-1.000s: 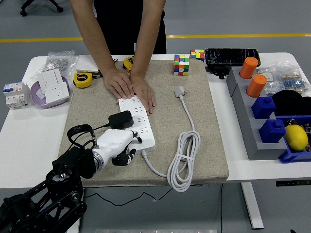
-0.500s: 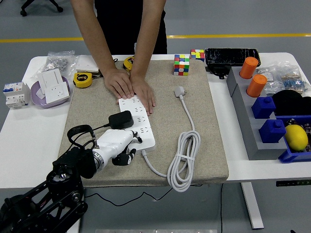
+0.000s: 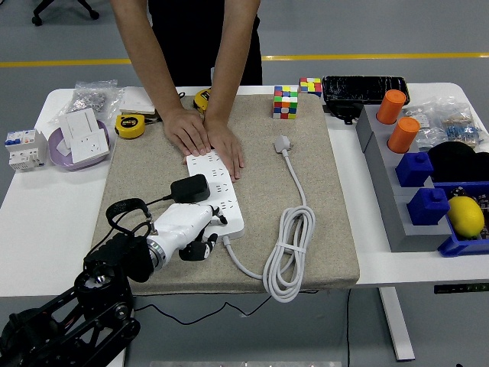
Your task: Pick up the plug,place it near the board,insert it into the board,press the button
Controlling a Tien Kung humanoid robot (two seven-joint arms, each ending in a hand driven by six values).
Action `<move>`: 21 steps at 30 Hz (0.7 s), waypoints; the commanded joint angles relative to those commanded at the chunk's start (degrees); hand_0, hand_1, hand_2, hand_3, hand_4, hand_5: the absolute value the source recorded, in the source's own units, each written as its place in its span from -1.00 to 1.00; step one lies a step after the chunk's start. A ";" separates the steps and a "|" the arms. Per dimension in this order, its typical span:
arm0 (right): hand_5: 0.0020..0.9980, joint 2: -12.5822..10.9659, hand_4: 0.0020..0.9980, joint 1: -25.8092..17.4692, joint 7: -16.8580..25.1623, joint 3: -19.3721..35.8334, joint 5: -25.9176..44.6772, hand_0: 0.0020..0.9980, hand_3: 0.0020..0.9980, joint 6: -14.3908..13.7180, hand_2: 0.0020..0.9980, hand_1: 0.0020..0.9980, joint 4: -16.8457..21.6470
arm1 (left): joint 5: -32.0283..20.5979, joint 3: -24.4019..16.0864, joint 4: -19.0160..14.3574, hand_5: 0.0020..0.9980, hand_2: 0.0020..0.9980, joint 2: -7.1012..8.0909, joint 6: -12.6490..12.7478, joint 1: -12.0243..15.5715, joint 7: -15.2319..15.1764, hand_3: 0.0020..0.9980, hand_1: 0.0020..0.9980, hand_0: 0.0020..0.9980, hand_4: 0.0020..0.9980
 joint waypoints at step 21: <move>0.91 -0.02 1.00 0.08 0.00 0.20 0.13 0.92 0.74 0.00 0.70 0.80 0.00 | 0.00 -0.48 2.97 -0.96 -0.67 -0.44 0.37 -0.34 -0.22 0.43 -0.94 -0.65 -0.13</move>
